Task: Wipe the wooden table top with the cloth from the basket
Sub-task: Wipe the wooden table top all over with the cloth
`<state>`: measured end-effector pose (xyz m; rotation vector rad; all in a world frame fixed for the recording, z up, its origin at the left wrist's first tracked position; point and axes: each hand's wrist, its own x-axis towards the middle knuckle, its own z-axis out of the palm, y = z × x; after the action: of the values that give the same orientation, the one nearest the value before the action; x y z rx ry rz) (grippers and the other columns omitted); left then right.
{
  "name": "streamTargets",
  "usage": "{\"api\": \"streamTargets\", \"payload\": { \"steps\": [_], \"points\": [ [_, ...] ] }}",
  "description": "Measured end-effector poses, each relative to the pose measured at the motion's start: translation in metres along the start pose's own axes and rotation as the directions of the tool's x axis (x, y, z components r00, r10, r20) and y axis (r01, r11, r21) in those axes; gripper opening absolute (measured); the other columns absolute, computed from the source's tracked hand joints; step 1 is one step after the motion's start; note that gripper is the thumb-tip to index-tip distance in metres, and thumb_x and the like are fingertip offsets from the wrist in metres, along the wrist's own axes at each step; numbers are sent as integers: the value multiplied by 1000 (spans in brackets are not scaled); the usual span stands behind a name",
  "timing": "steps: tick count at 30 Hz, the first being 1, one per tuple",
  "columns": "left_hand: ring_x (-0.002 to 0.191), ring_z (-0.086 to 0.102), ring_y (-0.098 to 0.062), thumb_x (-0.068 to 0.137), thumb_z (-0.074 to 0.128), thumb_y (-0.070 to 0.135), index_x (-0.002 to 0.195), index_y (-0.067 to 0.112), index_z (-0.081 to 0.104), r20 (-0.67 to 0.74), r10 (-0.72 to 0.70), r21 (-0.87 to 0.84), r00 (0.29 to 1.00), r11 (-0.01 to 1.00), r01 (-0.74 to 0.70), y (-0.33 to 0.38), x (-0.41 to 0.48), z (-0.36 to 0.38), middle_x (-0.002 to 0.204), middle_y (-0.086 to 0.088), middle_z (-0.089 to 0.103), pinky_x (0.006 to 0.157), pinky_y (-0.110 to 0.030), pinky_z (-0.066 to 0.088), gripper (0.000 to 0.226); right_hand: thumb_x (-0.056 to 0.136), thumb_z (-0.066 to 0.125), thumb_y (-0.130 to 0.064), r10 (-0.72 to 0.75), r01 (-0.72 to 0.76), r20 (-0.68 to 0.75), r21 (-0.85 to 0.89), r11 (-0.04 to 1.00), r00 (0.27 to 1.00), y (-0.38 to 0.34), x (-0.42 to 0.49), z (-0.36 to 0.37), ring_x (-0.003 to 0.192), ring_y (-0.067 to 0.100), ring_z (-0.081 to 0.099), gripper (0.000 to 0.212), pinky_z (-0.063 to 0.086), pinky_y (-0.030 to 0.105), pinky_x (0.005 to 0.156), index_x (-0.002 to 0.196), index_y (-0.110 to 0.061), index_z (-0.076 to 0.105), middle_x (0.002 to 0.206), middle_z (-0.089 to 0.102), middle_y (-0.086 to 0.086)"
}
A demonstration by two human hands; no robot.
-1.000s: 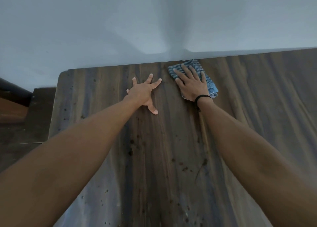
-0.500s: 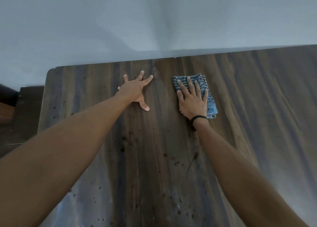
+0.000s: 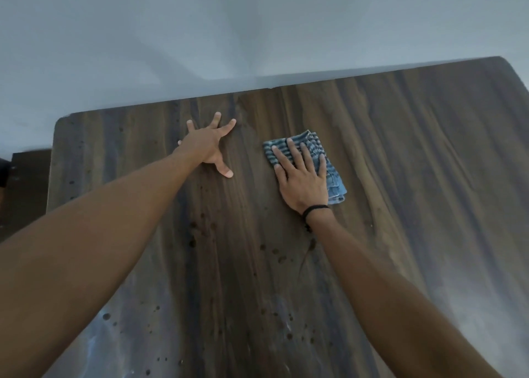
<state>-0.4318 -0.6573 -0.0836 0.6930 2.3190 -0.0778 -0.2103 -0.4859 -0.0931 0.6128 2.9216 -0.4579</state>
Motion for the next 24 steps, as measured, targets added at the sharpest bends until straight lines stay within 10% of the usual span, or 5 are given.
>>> {"api": "streamTargets", "payload": {
  "steps": [5,8,12,16,24],
  "points": [
    [148,-18,-50,46,92,63,152,55,-15,-6,-9,-1,1000,1000,9,2,-8,-1,163,12,-27,115,-74,8,150,105,10,-54,-367,374,94,-74,924,925,11,-17,4,156,15,-3,51,-6,55,123,156,-52,6,168,-1,-16],
    [147,-18,-51,48,91,63,152,54,-15,-6,-11,14,1000,1000,11,4,-10,-3,164,11,-27,115,-74,9,149,106,13,-53,-54,54,-23,-2,999,998,13,-23,6,156,15,-3,51,-7,53,123,156,-51,9,168,2,-16],
    [150,-14,-49,43,91,66,152,54,-15,0,-11,19,1000,1000,11,4,-9,-3,164,11,-27,116,-74,8,153,105,11,-53,-253,254,42,-43,966,967,13,-44,12,156,15,-3,51,-7,55,123,156,-53,6,168,-1,-17],
    [150,-15,-48,46,91,63,152,53,-15,8,-25,9,1000,1000,25,4,-10,-4,163,10,-29,117,-73,4,151,106,16,-53,107,-102,-59,76,992,993,18,-43,12,155,14,-6,51,-11,54,122,156,-52,8,168,-2,-17],
    [149,-17,-49,37,90,64,154,53,-10,-12,-48,-29,999,998,48,10,-22,-6,165,10,-25,115,-75,4,154,105,14,-53,100,-98,-39,65,993,994,18,-77,17,155,13,-7,52,-10,55,122,156,-52,7,168,-3,-17]
  ]
}}
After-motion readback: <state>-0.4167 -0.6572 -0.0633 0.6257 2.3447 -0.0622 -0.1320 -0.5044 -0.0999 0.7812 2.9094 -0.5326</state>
